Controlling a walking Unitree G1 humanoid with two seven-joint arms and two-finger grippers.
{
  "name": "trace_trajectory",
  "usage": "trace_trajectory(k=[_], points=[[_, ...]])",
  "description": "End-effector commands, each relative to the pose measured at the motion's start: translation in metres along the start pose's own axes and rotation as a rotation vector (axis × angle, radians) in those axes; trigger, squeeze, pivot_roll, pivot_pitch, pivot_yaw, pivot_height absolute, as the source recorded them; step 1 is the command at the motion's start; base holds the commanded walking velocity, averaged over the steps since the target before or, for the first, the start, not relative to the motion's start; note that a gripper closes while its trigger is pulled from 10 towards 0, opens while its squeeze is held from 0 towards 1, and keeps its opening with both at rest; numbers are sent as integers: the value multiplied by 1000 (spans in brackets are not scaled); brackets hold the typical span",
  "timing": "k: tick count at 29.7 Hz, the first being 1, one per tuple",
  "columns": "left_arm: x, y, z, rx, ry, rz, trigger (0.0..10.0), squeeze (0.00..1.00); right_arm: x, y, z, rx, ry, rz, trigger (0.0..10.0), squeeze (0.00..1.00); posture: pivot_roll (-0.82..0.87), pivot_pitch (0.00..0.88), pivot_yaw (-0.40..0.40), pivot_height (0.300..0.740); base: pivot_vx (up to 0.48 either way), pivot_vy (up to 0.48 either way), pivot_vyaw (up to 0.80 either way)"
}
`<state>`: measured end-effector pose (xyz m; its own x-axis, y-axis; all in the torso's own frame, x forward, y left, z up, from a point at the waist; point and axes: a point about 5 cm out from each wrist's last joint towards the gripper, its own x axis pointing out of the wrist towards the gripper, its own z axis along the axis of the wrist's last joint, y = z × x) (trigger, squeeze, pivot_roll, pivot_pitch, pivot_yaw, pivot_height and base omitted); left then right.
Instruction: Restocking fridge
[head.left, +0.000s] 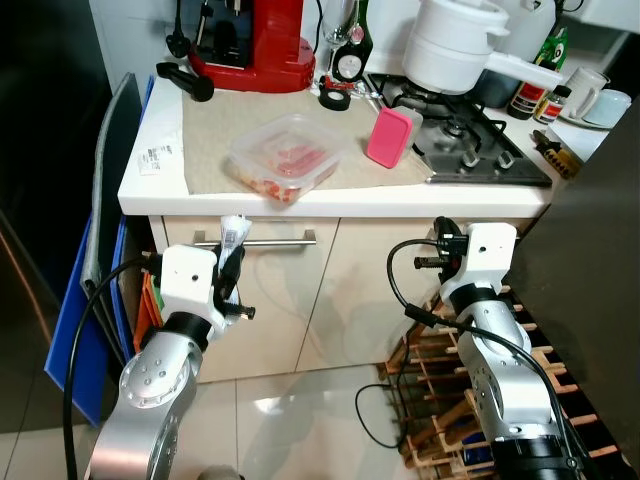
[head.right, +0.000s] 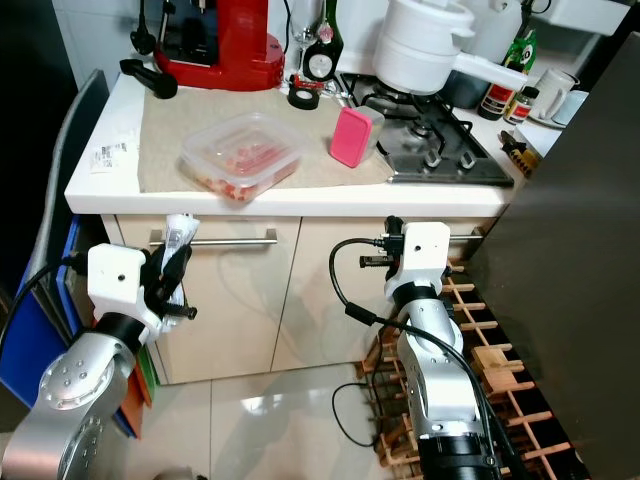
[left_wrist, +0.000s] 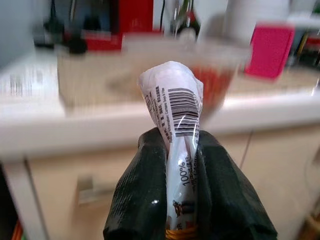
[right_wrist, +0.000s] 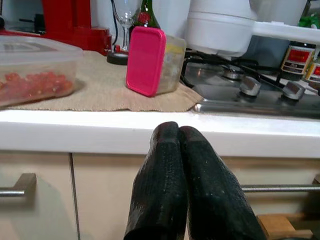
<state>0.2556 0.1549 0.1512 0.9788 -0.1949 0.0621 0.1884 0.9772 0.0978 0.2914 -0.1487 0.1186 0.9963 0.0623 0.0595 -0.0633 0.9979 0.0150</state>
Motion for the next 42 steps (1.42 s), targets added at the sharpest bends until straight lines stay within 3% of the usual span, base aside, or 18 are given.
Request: trace_trajectory(k=[1,14,21,26,35,42], points=[[4,-7,0,-6,-2,-23,10000,0,0,-5,-1,-3,7,-16,10000,0,129,0,-117,740,0,0,0],[30,-18,11,28,-63,-76,10000,0,9,2,1,-27,-4,13,10000,0,86,0,-104,740,-181,0,0],[32,-21,11,28,-64,-80,10000,0,11,3,-1,-33,5,15,10000,0,84,0,-99,740,-292,0,0],[32,-12,4,11,-35,-32,10000,0,8,2,-6,-24,22,8,10000,0,79,0,-87,740,-293,0,0],[34,-17,3,13,-35,-40,10000,0,10,6,-7,-32,27,22,10000,0,82,0,-86,740,-292,0,0],[35,-20,2,11,-41,-41,10000,0,12,8,-8,-45,21,37,10000,0,85,0,-88,740,-121,0,-538]])
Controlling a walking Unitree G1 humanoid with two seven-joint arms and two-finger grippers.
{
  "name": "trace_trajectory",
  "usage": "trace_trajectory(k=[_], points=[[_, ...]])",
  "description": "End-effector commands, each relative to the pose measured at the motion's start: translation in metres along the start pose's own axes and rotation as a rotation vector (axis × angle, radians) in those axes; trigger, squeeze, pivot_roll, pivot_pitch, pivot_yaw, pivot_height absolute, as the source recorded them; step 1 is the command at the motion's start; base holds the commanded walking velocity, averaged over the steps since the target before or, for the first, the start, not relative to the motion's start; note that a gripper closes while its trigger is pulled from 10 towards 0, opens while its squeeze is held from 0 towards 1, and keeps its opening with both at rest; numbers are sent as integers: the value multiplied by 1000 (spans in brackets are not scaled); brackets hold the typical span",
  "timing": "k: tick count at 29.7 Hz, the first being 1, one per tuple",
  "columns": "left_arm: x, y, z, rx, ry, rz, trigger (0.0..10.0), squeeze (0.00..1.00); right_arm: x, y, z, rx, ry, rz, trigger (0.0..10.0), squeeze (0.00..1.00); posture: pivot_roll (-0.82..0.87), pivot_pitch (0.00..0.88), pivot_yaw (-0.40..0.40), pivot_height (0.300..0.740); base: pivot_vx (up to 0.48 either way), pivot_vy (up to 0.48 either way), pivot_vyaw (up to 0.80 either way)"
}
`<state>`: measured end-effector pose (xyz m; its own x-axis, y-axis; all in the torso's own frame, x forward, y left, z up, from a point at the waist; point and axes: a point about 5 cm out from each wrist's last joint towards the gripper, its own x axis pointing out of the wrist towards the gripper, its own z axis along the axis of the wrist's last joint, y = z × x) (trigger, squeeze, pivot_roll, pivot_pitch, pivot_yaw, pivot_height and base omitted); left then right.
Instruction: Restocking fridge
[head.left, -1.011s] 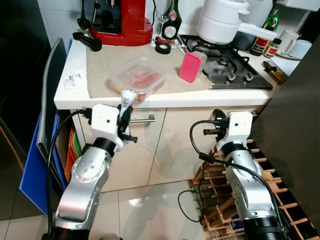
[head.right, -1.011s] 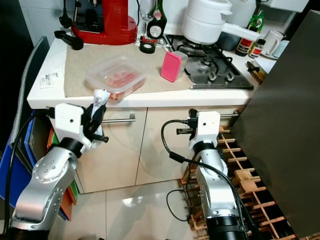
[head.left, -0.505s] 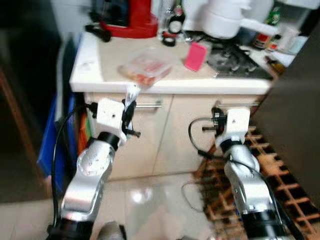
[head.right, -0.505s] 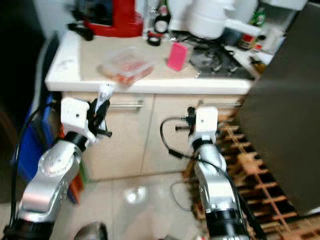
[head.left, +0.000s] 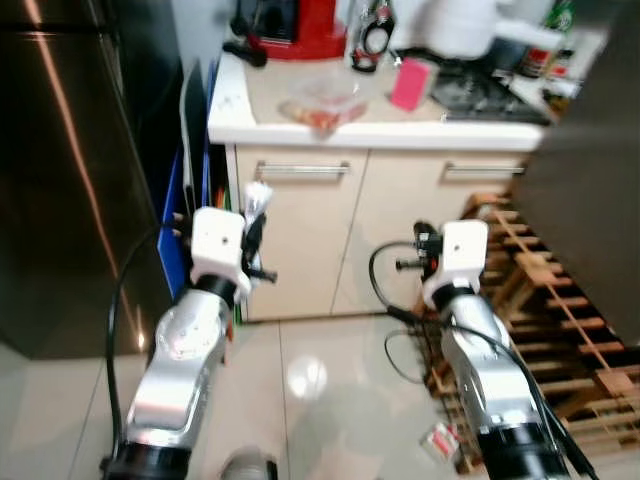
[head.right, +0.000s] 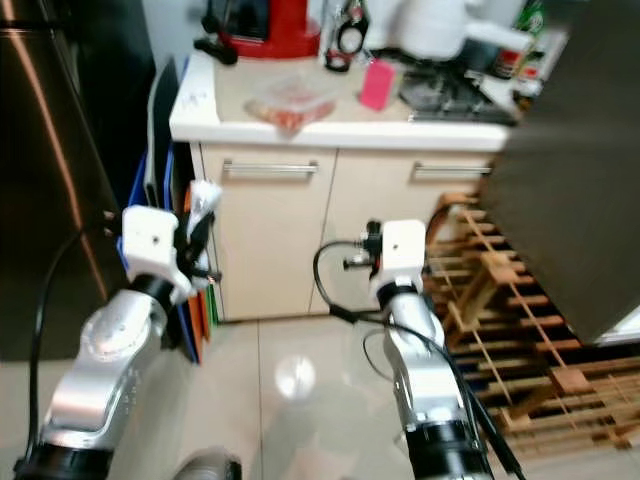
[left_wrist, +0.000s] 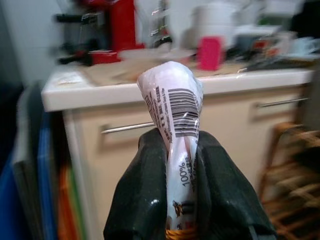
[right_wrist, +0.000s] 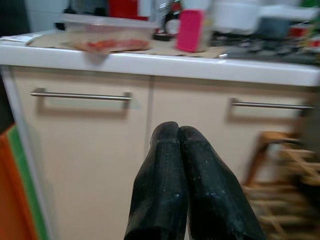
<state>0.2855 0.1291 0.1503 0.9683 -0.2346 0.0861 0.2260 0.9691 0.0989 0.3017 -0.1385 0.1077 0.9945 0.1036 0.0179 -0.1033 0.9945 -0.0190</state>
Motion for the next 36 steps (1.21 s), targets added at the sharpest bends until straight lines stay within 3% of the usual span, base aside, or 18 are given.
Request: trace_trajectory(k=[1,6,17,36], points=[[2,0,3,10,-12,-1,10000,0,2,0,3,6,-17,2,10000,0,86,0,-88,740,0,0,0],[3,-1,3,16,-12,2,10000,0,3,5,6,-28,-30,45,10000,0,89,0,-88,740,0,0,299],[0,-4,2,54,-9,-2,10000,0,8,3,4,-6,-31,43,10000,0,112,0,-87,740,0,0,665],[-9,-14,5,-10,-34,-119,10000,0,10,2,-1,-1,-29,16,10000,0,111,0,-75,740,0,-472,99]])
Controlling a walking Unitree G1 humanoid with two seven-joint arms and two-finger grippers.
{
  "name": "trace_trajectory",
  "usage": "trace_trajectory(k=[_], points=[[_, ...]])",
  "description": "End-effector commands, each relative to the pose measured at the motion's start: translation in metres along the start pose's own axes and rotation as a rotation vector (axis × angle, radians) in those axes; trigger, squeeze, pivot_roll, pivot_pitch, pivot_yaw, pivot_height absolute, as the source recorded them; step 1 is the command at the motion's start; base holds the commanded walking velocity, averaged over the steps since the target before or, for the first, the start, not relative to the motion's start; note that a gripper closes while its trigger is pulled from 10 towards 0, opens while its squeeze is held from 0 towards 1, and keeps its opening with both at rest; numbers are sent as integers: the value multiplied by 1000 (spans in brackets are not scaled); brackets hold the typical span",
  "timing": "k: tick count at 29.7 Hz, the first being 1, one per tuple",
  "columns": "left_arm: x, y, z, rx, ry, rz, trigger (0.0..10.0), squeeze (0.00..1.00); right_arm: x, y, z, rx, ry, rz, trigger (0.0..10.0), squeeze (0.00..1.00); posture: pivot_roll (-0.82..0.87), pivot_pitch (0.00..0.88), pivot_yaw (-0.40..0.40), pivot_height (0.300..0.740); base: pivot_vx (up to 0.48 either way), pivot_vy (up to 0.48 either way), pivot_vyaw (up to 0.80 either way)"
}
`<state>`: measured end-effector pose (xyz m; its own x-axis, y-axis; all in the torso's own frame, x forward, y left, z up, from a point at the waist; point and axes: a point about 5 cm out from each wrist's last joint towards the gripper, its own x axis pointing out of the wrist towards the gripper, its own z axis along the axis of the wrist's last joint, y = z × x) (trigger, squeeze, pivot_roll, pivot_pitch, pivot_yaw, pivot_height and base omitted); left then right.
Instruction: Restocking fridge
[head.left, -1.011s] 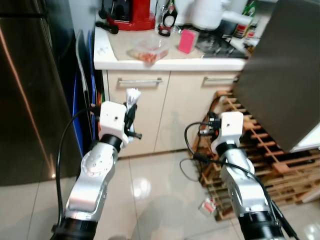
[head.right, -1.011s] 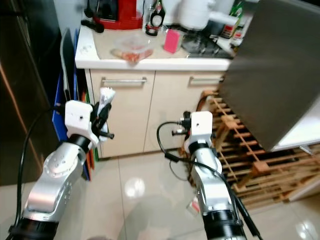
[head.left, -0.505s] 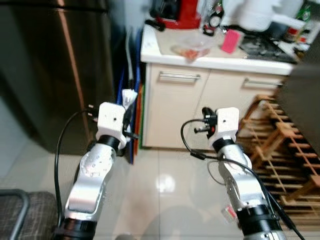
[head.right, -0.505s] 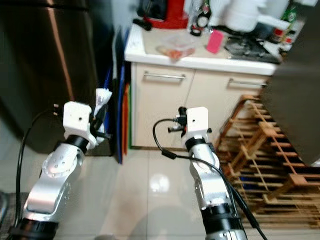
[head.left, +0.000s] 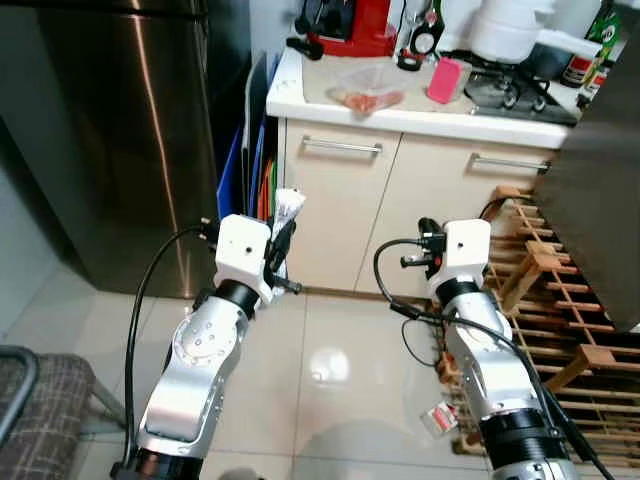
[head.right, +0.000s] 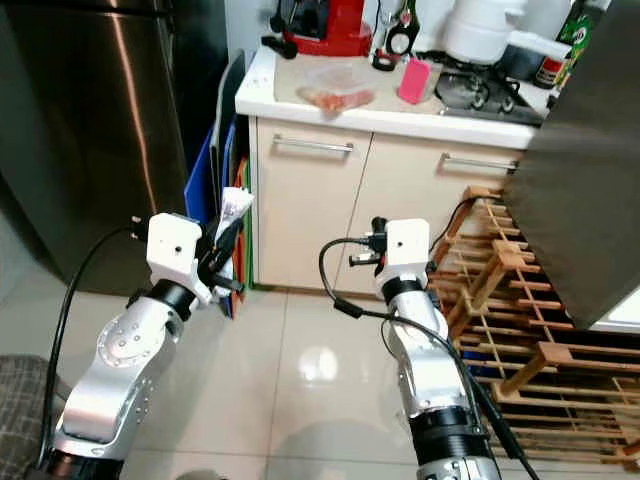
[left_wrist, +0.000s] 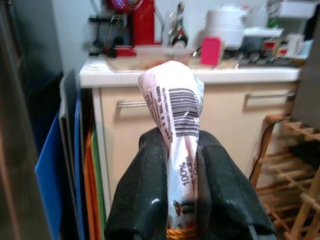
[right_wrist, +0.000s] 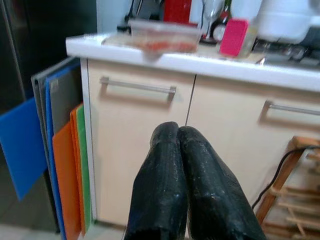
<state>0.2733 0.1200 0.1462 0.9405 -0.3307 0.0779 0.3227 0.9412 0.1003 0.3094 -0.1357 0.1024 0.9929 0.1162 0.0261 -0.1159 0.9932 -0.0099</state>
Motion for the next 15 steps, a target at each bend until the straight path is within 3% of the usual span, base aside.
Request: trace_trajectory(k=[1,15], points=[[1,-2,7,-2,-33,-19,10000,0,3,0,4,-11,-21,3,10000,0,111,0,-75,740,0,-480,0],[5,-3,10,18,-69,-69,10000,0,1,-6,2,-28,-18,-8,10000,0,88,0,-73,740,0,-459,0]])
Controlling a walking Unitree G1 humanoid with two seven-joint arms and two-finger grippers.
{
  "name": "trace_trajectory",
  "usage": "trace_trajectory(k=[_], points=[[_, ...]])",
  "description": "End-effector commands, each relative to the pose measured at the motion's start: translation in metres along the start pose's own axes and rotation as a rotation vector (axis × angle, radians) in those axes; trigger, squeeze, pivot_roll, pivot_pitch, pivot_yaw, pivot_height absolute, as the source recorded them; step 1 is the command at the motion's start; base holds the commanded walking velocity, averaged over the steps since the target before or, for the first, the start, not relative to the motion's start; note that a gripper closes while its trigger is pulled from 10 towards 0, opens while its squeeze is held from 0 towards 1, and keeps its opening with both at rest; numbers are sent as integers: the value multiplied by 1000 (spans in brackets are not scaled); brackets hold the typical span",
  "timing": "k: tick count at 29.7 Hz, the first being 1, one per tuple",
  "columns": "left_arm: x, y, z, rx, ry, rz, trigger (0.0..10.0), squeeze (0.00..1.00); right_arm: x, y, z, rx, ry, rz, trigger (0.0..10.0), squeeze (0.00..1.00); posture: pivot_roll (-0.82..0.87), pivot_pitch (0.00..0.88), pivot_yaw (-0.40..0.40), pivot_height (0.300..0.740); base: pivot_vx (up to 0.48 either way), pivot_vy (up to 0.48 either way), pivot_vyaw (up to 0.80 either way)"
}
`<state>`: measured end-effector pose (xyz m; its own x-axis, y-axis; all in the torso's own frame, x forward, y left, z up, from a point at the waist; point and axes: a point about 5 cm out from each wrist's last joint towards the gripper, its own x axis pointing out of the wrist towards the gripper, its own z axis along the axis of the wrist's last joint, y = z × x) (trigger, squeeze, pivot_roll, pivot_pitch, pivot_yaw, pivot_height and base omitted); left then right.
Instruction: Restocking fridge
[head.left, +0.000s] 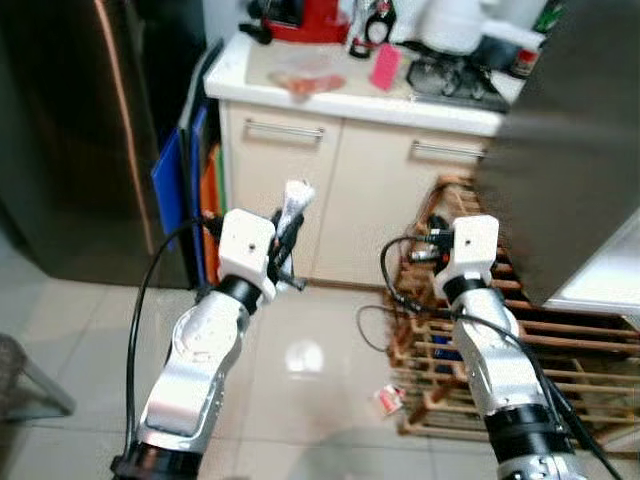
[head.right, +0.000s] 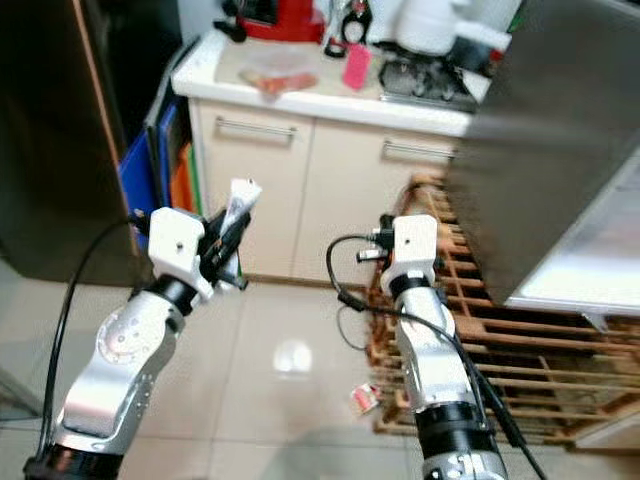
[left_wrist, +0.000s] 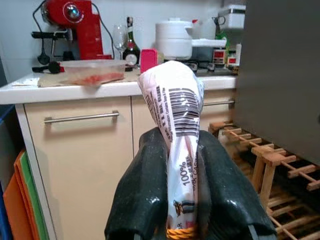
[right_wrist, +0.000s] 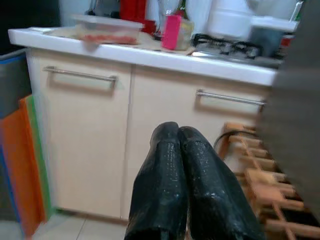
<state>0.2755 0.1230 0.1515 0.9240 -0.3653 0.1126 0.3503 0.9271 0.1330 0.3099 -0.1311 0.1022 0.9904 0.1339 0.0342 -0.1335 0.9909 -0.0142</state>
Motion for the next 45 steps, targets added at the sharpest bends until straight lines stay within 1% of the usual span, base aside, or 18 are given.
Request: trace_trajectory(k=[1,6,10,11,21,30,39,41,42,44,45], points=[[4,-7,5,-12,-30,-34,10000,0,0,-10,2,-24,-9,-25,10000,0,88,0,-73,740,0,-461,0],[8,-8,6,-6,-41,-50,10000,0,-1,-10,1,-27,-7,-28,10000,0,80,0,-68,740,0,-458,0],[13,-10,4,15,-30,-55,10000,0,-2,-10,1,-30,-10,-27,10000,0,71,0,-67,740,0,-438,0],[13,-9,2,29,-20,-47,10000,0,-3,-10,1,-33,-11,-26,10000,0,68,0,-67,740,255,-405,0],[17,-12,1,35,-19,-53,10000,0,-4,-12,1,-39,-12,-29,10000,0,59,0,-65,740,281,-385,0],[19,-12,0,23,-15,-48,10000,0,-7,-12,0,-38,-7,-31,10000,0,53,0,-59,740,310,-364,0],[22,-15,0,20,-15,-53,10000,0,-9,-11,-1,-39,-4,-33,10000,0,42,0,-56,740,312,-362,0],[23,-15,-1,28,-2,-48,10000,0,-9,-11,-1,-39,-3,-33,10000,0,42,0,-55,740,422,0,0],[25,-14,-3,43,10,-35,10000,0,-9,-12,-1,-40,-2,-33,10000,0,41,0,-55,740,0,0,0],[27,-14,-3,41,14,-31,10000,0,-10,-12,-1,-40,-1,-33,10000,0,38,0,-56,740,0,0,0],[28,-15,-3,53,13,-33,10000,0,-10,-12,-1,-41,0,-33,10000,0,37,0,-56,740,0,0,0]])
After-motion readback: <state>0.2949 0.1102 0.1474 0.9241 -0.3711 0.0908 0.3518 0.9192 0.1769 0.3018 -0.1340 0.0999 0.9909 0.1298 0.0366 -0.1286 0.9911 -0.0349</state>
